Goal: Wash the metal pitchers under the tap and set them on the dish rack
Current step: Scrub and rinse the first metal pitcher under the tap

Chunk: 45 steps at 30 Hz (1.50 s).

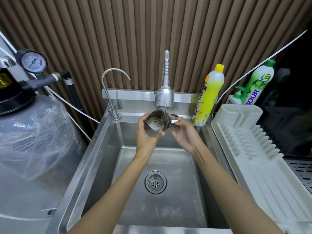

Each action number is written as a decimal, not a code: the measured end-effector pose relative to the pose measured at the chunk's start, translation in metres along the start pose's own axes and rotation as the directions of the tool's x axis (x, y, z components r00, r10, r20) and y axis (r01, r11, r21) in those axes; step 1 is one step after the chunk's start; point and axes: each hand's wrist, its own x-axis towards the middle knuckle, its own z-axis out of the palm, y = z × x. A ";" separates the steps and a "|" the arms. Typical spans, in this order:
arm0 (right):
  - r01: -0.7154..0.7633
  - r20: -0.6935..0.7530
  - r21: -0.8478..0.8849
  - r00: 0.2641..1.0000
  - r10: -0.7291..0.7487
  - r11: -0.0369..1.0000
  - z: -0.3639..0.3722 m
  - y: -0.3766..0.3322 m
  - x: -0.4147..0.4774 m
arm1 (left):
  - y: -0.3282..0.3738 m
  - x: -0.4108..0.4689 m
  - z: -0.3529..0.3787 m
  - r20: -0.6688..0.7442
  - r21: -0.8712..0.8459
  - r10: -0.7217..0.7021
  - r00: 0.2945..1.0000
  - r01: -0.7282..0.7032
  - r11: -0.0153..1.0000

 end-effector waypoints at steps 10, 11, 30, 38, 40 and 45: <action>-0.104 -0.073 -0.232 0.993 0.089 0.967 -0.015 0.023 -0.019 | 0.014 -0.004 -0.007 0.008 0.377 0.071 0.997 -0.069 0.924; -0.115 -0.094 -0.317 0.992 0.089 0.942 -0.016 0.019 -0.021 | 0.014 -0.006 -0.006 -0.013 0.373 0.050 0.999 -0.042 0.927; 0.184 0.011 -0.609 0.975 -0.224 0.772 0.023 -0.058 -0.002 | 0.006 0.007 0.028 0.033 -0.195 -0.086 0.996 0.091 0.977; 0.016 -0.010 -0.130 1.000 -0.018 0.991 0.006 -0.006 0.007 | 0.018 0.016 -0.013 0.152 0.391 0.125 0.980 -0.176 0.903; -0.023 -0.033 -0.183 0.999 0.018 0.983 0.004 0.001 0.003 | 0.021 0.019 -0.022 0.210 0.486 0.101 0.972 -0.193 0.852; -0.037 -0.105 -0.325 0.994 0.002 0.945 0.005 0.011 -0.008 | 0.031 0.019 -0.021 0.199 0.567 0.037 0.979 -0.145 0.811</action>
